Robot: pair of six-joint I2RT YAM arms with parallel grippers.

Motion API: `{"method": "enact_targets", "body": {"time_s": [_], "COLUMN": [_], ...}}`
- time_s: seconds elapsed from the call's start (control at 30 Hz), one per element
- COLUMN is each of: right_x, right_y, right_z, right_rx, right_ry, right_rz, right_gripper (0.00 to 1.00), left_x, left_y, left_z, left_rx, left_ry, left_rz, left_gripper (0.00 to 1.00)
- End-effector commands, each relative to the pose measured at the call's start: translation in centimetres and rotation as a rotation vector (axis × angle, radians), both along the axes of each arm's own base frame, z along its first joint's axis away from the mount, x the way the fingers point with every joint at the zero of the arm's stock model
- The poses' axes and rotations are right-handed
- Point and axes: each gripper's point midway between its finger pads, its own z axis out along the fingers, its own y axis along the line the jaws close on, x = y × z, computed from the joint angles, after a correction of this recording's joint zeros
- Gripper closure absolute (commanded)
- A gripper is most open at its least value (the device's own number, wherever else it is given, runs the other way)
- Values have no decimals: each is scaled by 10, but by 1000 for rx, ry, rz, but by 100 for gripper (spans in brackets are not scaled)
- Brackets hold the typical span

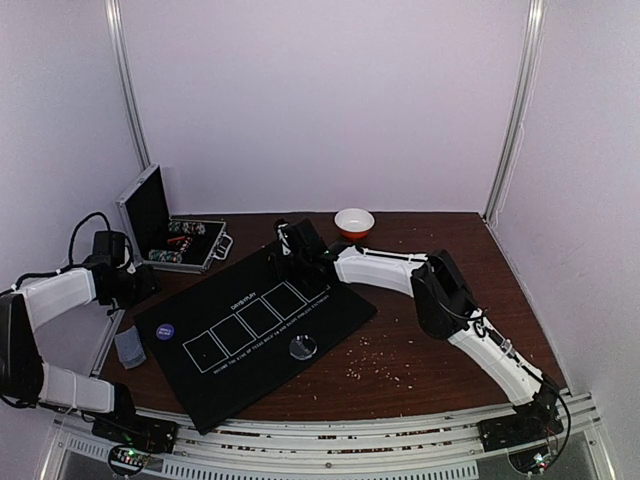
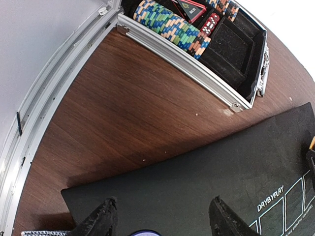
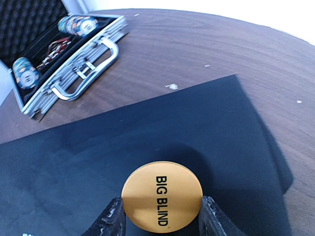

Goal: Distribute texas hold em gaming equipment
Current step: Place the big blind button on the poker table mat, then move the poker table mat to the center of the board.

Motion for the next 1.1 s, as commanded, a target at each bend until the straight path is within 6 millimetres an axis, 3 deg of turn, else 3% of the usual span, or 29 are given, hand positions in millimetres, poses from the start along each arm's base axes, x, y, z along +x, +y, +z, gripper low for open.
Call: {"method": "enact_targets", "body": {"time_s": [0.0,0.1,0.17,0.2,0.27,0.37,0.53,0.6,0.67,0.8,0.87,0.97,1.07], "right_x": [15,18,18,19,22,29,28,23,12,-16,-32,-51,-74], "right_y": [-15,-19,-18,-15,-13,-16,-37,-56,-79,-127,-150,-178,-187], "right_z": [0,-3,-2,4,22,64,143,157,154,113,86,52,23], "right_rx": [-24,-36,-31,-23,1,78,137,101,55,-73,-151,-238,-244], "right_ry": [-31,-35,-34,-42,-54,-68,-105,-95,-40,141,236,334,421], "right_rz": [-112,-135,-119,-102,-88,-67,-30,-21,-6,20,18,7,46], "right_gripper": [90,85,73,56,38,2,0,0,0,1,7,25,33], "left_x": [5,5,5,6,5,6,8,8,8,8,8,6,5], "left_y": [-2,-3,-3,-3,-4,-3,-3,-2,-2,-1,-1,1,7], "left_z": [0,-1,-2,-1,-2,-1,4,7,10,10,7,-8,-21], "left_rx": [6,3,-1,-1,-2,-1,6,11,17,20,16,13,10], "left_ry": [-24,-20,-19,-19,-18,-18,-22,-23,-27,-23,-10,45,99], "left_rz": [-19,-21,-22,-22,-26,-25,-29,-29,-29,-25,-21,-9,20], "left_gripper": [34,34,34,34,33,31,27,27,27,24,22,19,20]}}
